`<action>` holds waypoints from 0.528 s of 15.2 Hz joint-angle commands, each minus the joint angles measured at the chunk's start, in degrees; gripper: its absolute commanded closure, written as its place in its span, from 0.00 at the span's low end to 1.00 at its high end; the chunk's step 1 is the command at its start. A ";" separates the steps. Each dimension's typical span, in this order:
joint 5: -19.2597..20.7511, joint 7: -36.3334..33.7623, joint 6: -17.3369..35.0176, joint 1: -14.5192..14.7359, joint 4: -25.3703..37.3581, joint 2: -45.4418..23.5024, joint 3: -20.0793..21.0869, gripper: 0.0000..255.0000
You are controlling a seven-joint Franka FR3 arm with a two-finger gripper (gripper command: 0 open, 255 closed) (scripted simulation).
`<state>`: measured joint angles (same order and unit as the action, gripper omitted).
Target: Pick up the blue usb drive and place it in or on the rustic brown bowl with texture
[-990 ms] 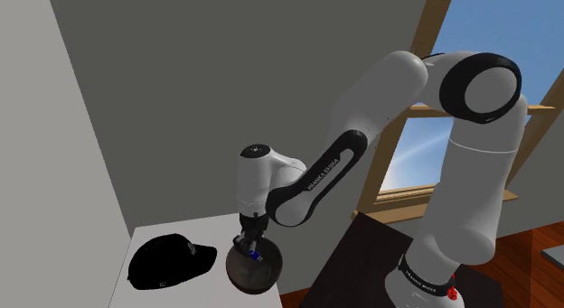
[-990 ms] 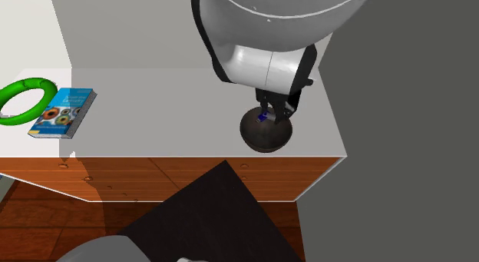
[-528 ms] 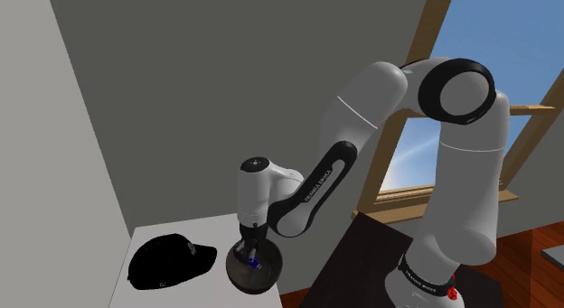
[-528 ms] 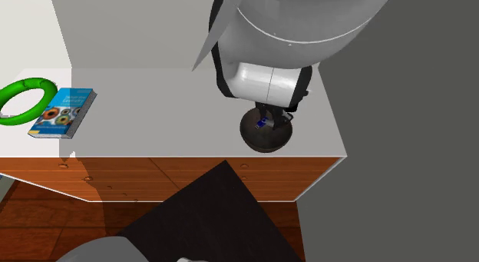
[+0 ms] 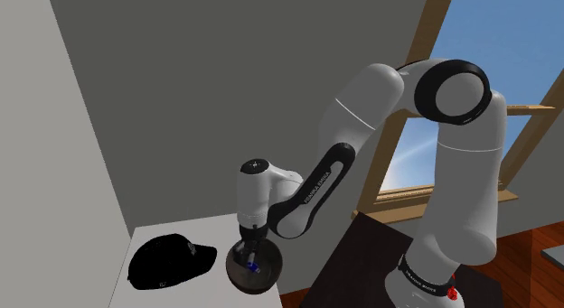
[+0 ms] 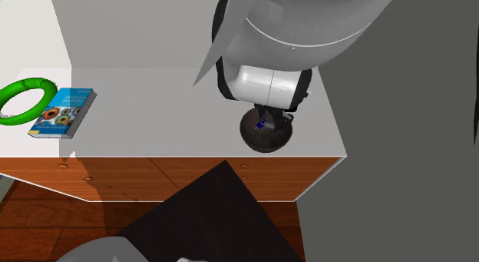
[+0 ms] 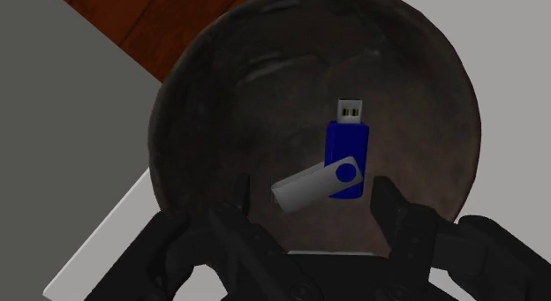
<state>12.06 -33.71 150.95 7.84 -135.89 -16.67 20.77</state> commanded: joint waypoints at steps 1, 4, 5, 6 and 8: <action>0.00 0.00 0.00 0.00 0.00 0.00 0.00 0.00; 0.00 0.00 0.00 0.00 0.00 0.00 0.00 0.00; 0.00 0.00 0.00 0.00 0.00 0.00 0.00 0.00; -1.48 1.05 -1.65 -0.62 -0.11 1.91 0.87 0.00; -4.39 3.11 -5.09 -1.65 -0.06 5.62 2.34 0.00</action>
<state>9.21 -31.67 147.84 6.69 -136.22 -12.89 22.34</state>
